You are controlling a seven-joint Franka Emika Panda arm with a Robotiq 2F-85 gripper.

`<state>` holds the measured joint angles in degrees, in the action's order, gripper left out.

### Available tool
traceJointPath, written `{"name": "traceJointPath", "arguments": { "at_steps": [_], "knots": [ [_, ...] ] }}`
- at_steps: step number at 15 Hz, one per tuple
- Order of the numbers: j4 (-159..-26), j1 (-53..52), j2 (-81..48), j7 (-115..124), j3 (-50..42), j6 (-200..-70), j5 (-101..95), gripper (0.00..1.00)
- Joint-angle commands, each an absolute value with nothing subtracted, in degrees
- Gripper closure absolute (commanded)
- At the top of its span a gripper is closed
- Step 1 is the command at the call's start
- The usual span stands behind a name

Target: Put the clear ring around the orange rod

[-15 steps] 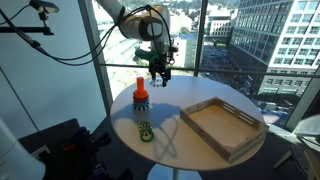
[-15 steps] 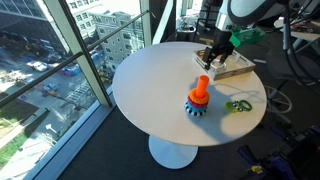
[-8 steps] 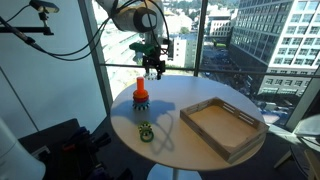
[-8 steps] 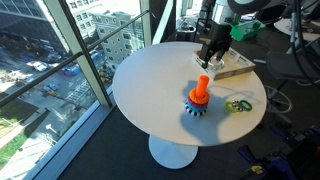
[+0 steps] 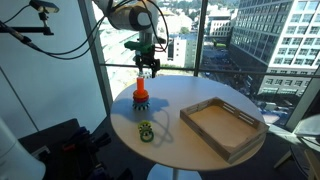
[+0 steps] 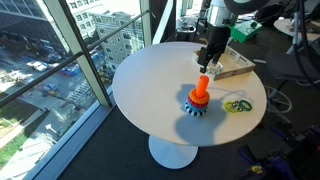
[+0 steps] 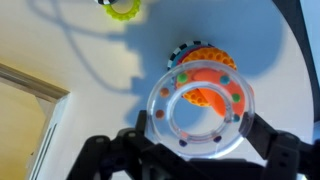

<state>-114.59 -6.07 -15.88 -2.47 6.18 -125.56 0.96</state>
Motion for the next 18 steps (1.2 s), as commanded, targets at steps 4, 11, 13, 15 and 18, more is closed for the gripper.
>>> {"name": "traceJointPath", "arguments": {
  "at_steps": [4,11,13,15,18],
  "knots": [
    [-113.3,-7.2,-16.9,-4.8,7.3,-123.2,0.2,0.31],
    [-112.7,-7.9,-19.1,-4.2,7.1,-121.9,-0.8,0.31],
    [-112.5,-7.9,-19.2,-4.2,7.1,-121.3,-0.8,0.31],
    [-112.7,-8.0,-19.0,-4.1,7.1,-121.6,-0.9,0.31],
    [-112.7,-8.0,-18.9,-4.4,7.2,-121.9,-0.8,0.31]
  ]
}}
